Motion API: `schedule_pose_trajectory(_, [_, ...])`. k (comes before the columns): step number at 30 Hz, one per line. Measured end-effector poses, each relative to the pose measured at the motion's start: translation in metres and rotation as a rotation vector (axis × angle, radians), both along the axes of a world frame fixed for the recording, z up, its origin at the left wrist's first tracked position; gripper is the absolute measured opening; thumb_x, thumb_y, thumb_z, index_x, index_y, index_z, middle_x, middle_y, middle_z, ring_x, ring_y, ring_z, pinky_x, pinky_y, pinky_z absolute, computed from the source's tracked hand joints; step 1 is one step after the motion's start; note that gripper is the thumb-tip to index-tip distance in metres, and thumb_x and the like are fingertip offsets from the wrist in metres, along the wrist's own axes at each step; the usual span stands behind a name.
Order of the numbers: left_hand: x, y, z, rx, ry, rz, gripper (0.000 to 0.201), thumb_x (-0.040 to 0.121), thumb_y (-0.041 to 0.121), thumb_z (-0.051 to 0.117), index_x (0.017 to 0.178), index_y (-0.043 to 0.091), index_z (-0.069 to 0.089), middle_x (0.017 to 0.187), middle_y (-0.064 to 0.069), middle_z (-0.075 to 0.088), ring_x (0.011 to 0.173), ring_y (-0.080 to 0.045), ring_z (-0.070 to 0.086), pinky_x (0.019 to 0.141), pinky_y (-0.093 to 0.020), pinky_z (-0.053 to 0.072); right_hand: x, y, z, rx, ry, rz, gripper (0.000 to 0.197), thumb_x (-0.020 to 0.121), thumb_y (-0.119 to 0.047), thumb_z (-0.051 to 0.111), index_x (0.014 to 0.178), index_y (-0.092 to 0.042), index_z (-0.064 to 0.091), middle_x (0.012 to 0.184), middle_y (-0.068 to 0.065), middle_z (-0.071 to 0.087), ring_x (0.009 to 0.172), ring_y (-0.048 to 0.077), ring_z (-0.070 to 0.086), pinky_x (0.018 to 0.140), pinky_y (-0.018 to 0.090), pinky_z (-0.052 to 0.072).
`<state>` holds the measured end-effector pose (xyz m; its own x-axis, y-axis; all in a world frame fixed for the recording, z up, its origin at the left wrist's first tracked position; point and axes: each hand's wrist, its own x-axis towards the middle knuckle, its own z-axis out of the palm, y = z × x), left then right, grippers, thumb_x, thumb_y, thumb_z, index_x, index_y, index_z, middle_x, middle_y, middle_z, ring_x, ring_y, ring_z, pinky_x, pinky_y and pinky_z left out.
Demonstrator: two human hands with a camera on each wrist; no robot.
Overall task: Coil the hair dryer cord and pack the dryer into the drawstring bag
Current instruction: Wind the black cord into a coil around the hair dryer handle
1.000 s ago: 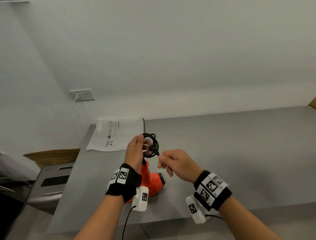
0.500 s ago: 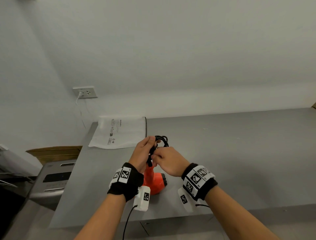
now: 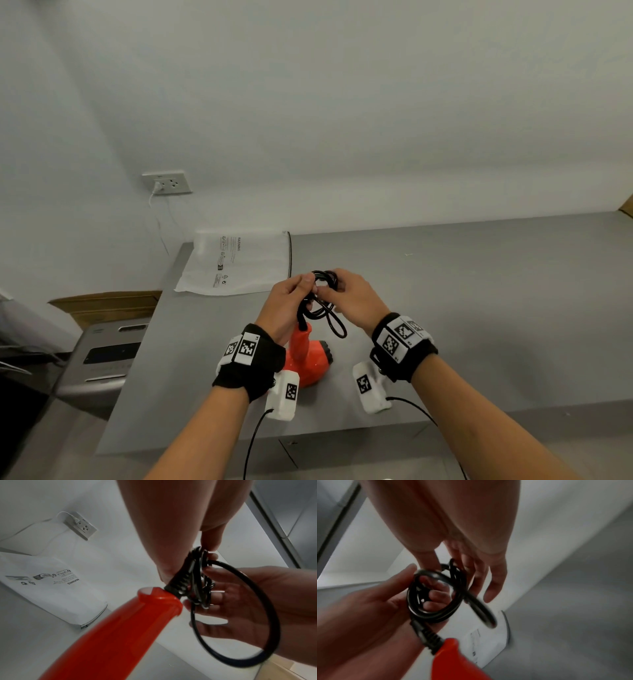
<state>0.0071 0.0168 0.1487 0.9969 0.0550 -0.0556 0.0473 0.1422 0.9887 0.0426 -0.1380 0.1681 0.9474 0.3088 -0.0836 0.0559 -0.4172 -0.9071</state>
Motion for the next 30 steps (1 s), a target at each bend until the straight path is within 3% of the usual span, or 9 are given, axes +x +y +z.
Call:
schedule_pose_trajectory(4, [0.001,0.01,0.0,0.012,0.085,0.093,0.045,0.104,0.038,0.046,0.092,0.004,0.073,0.08,-0.006,0.067,0.072,-0.015,0.055,0.072,-0.028,0.045,-0.002,-0.001,0.002,0.276,0.051,-0.078,0.013,0.094,-0.01,0.06,0.084,-0.01,0.07,0.063,0.005,0.064,0.065,0.022,0.062,0.07,0.04,0.053])
schedule_pose_trajectory(8, [-0.002,0.042,-0.01,0.204,0.099,0.126,0.017,0.095,0.01,0.064,0.085,0.013,0.077,0.087,-0.006,0.069,0.083,-0.021,0.055,0.076,-0.031,0.045,-0.001,-0.009,0.01,0.454,0.163,-0.027,0.013,0.095,-0.001,0.057,0.087,-0.005,0.066,0.056,0.001,0.05,0.055,0.02,0.053,0.066,0.038,0.055])
schedule_pose_trajectory(12, [-0.01,0.072,-0.01,0.375,0.074,0.226,0.018,0.088,0.006,0.072,0.093,0.023,0.074,0.095,-0.002,0.069,0.087,-0.015,0.062,0.091,-0.033,0.051,0.004,-0.021,0.01,0.61,0.261,-0.076,0.009,0.093,0.004,0.056,0.086,0.0,0.062,0.055,0.0,0.038,0.051,0.019,0.042,0.063,0.036,0.051])
schedule_pose_trajectory(15, [-0.013,0.079,-0.006,0.293,0.074,0.369,0.036,0.086,0.003,0.074,0.114,0.022,0.063,0.108,-0.002,0.066,0.102,-0.017,0.063,0.099,-0.034,0.051,0.002,-0.019,0.007,0.676,0.325,-0.093,0.01,0.093,0.003,0.055,0.085,0.001,0.061,0.054,0.001,0.036,0.05,0.019,0.04,0.065,0.038,0.051])
schedule_pose_trajectory(18, [-0.012,0.076,-0.001,0.065,0.091,0.503,0.061,0.085,0.001,0.075,0.137,0.016,0.046,0.102,-0.006,0.072,0.101,-0.015,0.067,0.103,-0.031,0.046,-0.002,-0.014,0.006,0.739,0.355,-0.087,0.011,0.095,-0.001,0.053,0.089,0.003,0.061,0.058,0.003,0.037,0.052,0.02,0.04,0.067,0.04,0.049])
schedule_pose_trajectory(20, [-0.011,0.076,0.001,-0.08,0.07,0.545,0.063,0.088,0.0,0.073,0.142,0.009,0.041,0.095,-0.007,0.075,0.1,-0.018,0.069,0.105,-0.034,0.047,-0.003,-0.011,0.005,0.745,0.36,-0.081,0.018,0.1,-0.008,0.05,0.093,0.004,0.062,0.06,0.004,0.039,0.053,0.02,0.043,0.067,0.04,0.051])
schedule_pose_trajectory(22, [-0.011,0.074,0.005,-0.224,0.018,0.532,0.055,0.094,-0.004,0.062,0.141,0.004,0.036,0.092,-0.011,0.072,0.093,-0.028,0.072,0.096,-0.039,0.056,-0.004,-0.009,0.005,0.699,0.344,-0.089,0.022,0.102,-0.013,0.05,0.096,0.003,0.062,0.061,0.004,0.041,0.053,0.019,0.045,0.068,0.039,0.054])
schedule_pose_trajectory(25, [-0.015,0.067,0.021,-0.307,-0.045,0.453,0.045,0.1,-0.002,0.053,0.137,0.014,0.034,0.1,-0.017,0.061,0.081,-0.037,0.075,0.077,-0.045,0.064,-0.004,-0.004,0.005,0.611,0.307,-0.126,0.02,0.103,-0.014,0.051,0.093,0.001,0.06,0.06,0.004,0.042,0.051,0.018,0.046,0.067,0.04,0.056])
schedule_pose_trajectory(30, [-0.015,0.055,0.042,-0.243,-0.097,0.426,0.035,0.099,0.003,0.058,0.13,0.009,0.043,0.086,-0.01,0.072,0.057,-0.018,0.06,0.06,-0.028,0.049,-0.003,0.004,0.005,0.517,0.271,-0.155,0.017,0.102,-0.014,0.052,0.091,-0.002,0.059,0.057,0.002,0.045,0.046,0.017,0.049,0.067,0.043,0.056])
